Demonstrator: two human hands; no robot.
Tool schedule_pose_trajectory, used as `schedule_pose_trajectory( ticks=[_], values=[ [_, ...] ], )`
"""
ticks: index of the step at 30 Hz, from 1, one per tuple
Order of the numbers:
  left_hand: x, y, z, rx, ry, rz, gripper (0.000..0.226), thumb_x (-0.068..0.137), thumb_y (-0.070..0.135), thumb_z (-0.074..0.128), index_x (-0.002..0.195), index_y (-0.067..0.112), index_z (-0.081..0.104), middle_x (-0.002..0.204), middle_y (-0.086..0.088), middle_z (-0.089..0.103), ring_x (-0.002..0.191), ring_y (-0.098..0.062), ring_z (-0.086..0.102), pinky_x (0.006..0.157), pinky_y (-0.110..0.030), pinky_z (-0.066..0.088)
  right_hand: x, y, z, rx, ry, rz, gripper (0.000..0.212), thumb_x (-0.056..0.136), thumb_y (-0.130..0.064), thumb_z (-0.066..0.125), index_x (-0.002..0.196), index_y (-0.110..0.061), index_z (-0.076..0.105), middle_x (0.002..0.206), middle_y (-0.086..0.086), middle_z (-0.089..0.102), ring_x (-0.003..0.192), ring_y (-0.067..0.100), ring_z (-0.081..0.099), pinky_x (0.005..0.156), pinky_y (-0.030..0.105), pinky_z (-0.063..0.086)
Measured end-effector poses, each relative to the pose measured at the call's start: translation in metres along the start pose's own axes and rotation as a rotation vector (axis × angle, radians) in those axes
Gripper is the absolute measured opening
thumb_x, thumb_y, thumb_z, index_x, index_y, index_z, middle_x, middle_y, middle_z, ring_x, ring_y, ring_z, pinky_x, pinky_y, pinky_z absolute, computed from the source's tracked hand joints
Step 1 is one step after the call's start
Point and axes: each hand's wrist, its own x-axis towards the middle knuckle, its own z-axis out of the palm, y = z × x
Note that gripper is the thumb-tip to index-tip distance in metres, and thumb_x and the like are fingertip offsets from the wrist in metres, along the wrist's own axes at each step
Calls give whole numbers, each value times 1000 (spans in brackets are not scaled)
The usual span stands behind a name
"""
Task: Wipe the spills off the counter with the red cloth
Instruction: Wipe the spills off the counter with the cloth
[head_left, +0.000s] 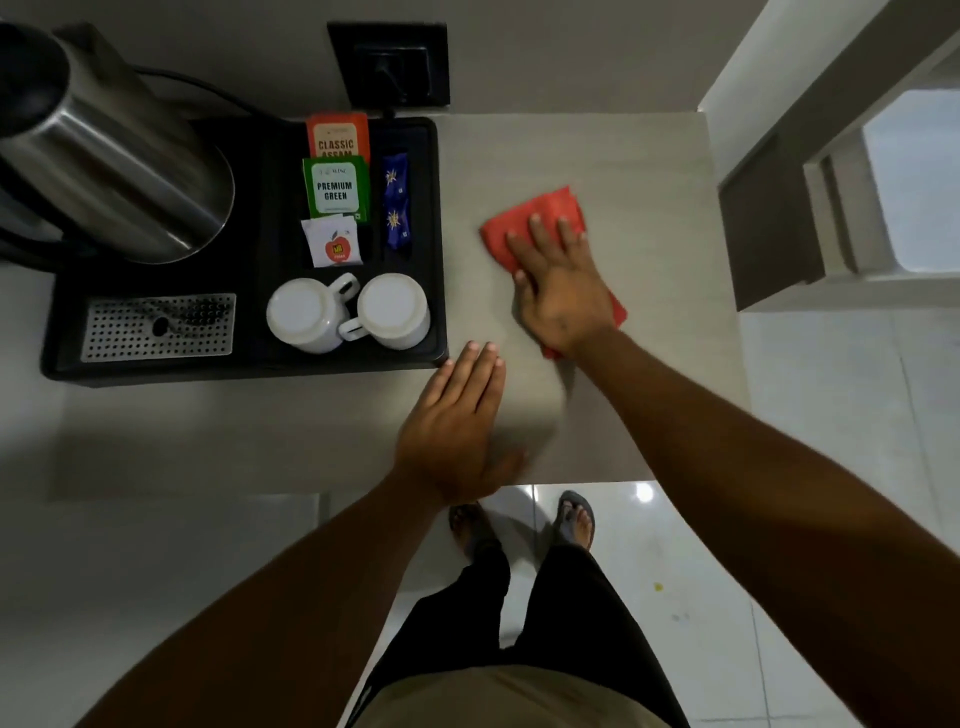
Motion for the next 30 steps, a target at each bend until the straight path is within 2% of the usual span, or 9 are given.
schedule_pose_trajectory(
  ticks=[3, 6, 9, 12, 15, 19, 24, 26, 30],
  values=[
    [1, 1, -2, 10, -6, -4, 102, 95, 76, 35, 162, 3, 12, 173, -15, 8, 161, -29, -1, 130, -49, 9, -50, 22, -3, 4, 5, -98, 52, 97, -26, 45, 148, -19, 38, 159, 12, 29, 148, 40, 15, 120, 56, 14],
    [0, 1, -2, 12, 2, -7, 102, 93, 73, 40, 162, 3, 13, 173, -16, 8, 161, -29, 1, 129, -51, 13, -53, 68, -21, 50, 84, 54, 52, 91, -25, 46, 143, -18, 47, 154, 16, 37, 145, 42, 24, 115, 59, 24],
    [0, 2, -3, -6, 5, -11, 103, 91, 72, 45, 162, 4, 15, 173, -16, 12, 161, -29, 3, 129, -49, 12, -2, 103, -38, 72, 98, 256, 54, 92, -31, 40, 146, -24, 41, 158, 14, 30, 146, 43, 18, 117, 60, 17],
    [0, 2, -5, -15, -5, -15, 103, 90, 72, 44, 162, 5, 14, 173, -14, 11, 161, -28, 2, 129, -49, 11, 53, 101, -35, 44, 83, 328, 55, 93, -34, 35, 148, -25, 36, 160, 14, 24, 146, 46, 12, 119, 61, 8],
    [0, 1, -4, -22, -30, -18, 104, 91, 74, 39, 163, 5, 9, 174, -13, 7, 161, -27, -2, 130, -48, 9, 63, 69, -20, 46, 85, 269, 55, 93, -34, 36, 146, -19, 41, 157, 18, 30, 144, 48, 17, 119, 59, 10],
    [-2, 4, -8, -30, 2, -22, 100, 94, 74, 35, 163, 6, 12, 173, -13, 8, 161, -25, -3, 130, -45, 6, 16, 10, 0, 89, 94, 160, 47, 98, -30, 42, 144, -18, 45, 156, 16, 34, 146, 44, 18, 120, 53, 10],
    [5, 2, -13, -30, -1, -24, 100, 93, 73, 35, 163, 5, 13, 173, -13, 7, 161, -25, -4, 130, -47, 7, -81, -12, 10, 84, 61, 19, 50, 100, -35, 41, 149, -26, 35, 161, 6, 25, 149, 36, 10, 120, 55, 9],
    [36, 34, -26, 3, 51, 63, 100, 93, 73, 37, 162, 4, 17, 172, -15, 11, 161, -27, 0, 130, -49, 11, -115, 45, -32, 46, 130, 115, 49, 99, -36, 42, 148, -30, 37, 161, 2, 26, 150, 33, 11, 119, 57, 9],
    [72, 53, -26, -12, 47, 37, 98, 94, 71, 36, 161, 2, 19, 172, -17, 12, 160, -30, 3, 130, -49, 10, -128, 125, -66, 50, 188, 377, 48, 99, -35, 39, 146, -31, 39, 160, 3, 28, 149, 33, 13, 119, 61, 7]
  ],
)
